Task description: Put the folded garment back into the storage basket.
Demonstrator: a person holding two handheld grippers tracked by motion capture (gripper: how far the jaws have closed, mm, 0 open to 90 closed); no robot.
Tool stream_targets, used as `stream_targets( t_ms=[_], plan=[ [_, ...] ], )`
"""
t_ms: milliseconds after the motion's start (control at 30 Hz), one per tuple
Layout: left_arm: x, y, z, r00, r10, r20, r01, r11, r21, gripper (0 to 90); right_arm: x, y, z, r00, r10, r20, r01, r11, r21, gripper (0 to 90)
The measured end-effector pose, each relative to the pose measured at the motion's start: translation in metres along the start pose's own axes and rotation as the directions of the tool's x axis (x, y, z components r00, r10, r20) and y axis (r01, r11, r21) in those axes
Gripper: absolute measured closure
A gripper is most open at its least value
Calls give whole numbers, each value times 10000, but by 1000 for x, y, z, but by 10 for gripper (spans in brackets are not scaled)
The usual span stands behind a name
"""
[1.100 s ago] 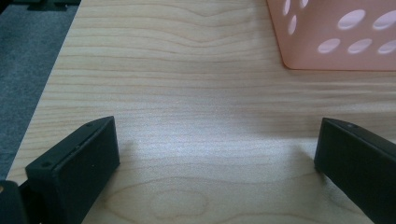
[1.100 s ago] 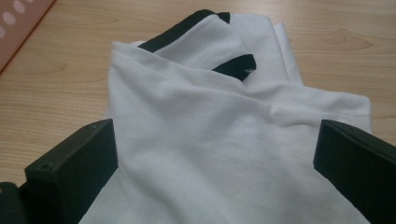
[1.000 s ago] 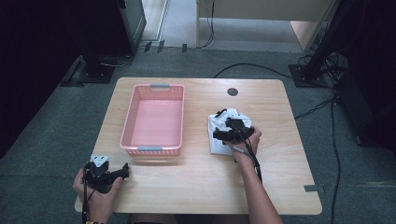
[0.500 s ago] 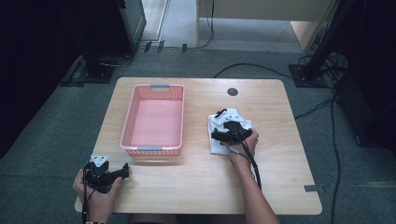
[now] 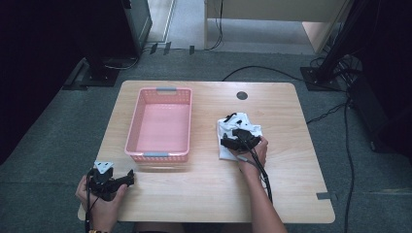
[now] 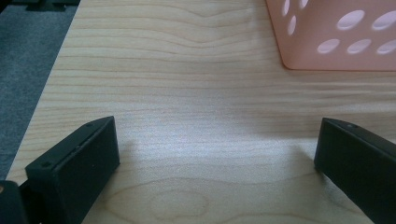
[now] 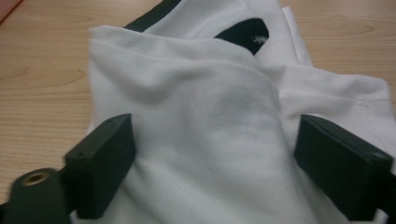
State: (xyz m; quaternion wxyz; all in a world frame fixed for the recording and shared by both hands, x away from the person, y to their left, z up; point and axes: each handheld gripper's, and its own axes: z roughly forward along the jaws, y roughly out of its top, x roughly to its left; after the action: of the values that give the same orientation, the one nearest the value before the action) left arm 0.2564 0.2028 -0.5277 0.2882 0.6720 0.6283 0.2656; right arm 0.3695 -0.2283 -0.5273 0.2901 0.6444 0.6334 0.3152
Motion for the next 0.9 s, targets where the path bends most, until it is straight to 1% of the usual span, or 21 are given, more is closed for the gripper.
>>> stream_targets(
  t_ms=[167, 233, 300, 367, 400, 467, 533, 633, 667, 733, 767, 900],
  plan=[
    [1, 0, 0, 10000, -3, 64, 3, 10000, -6, 0, -5, -2, -5, 9978, 545, 382, -530, 9979, -380, 400],
    [1, 0, 0, 10000, 8, 79, -8, 10000, 1, 0, -8, -2, -6, 9967, 697, 419, -676, 9965, -499, 513],
    [2, 0, 0, 9999, -14, 100, 14, 10000, -15, 0, -11, -2, -6, 9958, 822, 397, -799, 9952, -564, 596],
    [2, 0, 0, 10000, 2, 94, -2, 10000, -1, 0, -14, -2, -6, 9945, 1024, 232, -1008, 9930, -607, 651],
    [2, 0, 0, 10000, 2, 94, -2, 10000, -1, 0, -14, -2, -6, 9945, 1024, 232, -1008, 9930, -607, 651],
    [2, 0, 0, 10000, 2, 84, -2, 10000, 4, 0, -17, -1, -5, 9928, 1197, 83, -1189, 9906, -672, 688],
    [1, 0, 0, 10000, -15, 87, 15, 10000, -12, 0, -19, 0, -6, 9922, 1244, -12, -1243, 9902, -638, 707],
    [0, 0, 0, 10000, 48, -23, -48, 10000, 32, 0, -20, 4, -10, 9896, 1439, -57, -1440, 9881, -541, 718],
    [0, 0, 0, 10000, 44, -22, -44, 10000, 27, 0, -20, 5, -12, 9899, 1415, -49, -1416, 9884, -547, 719],
    [0, 0, 0, 10000, 47, -22, -47, 10000, 26, 0, -20, 8, -16, 9881, 1531, -148, -1537, 9864, -574, 720],
    [0, 0, 0, 10000, 50, -23, -50, 10000, 29, 0, -19, 10, -18, 9880, 1533, -209, -1543, 9861, -622, 720],
    [0, 0, 0, 10000, 55, -9, -55, 10000, 26, 0, -17, 15, -25, 9924, 1210, -212, -1222, 9901, -689, 720]
  ],
)
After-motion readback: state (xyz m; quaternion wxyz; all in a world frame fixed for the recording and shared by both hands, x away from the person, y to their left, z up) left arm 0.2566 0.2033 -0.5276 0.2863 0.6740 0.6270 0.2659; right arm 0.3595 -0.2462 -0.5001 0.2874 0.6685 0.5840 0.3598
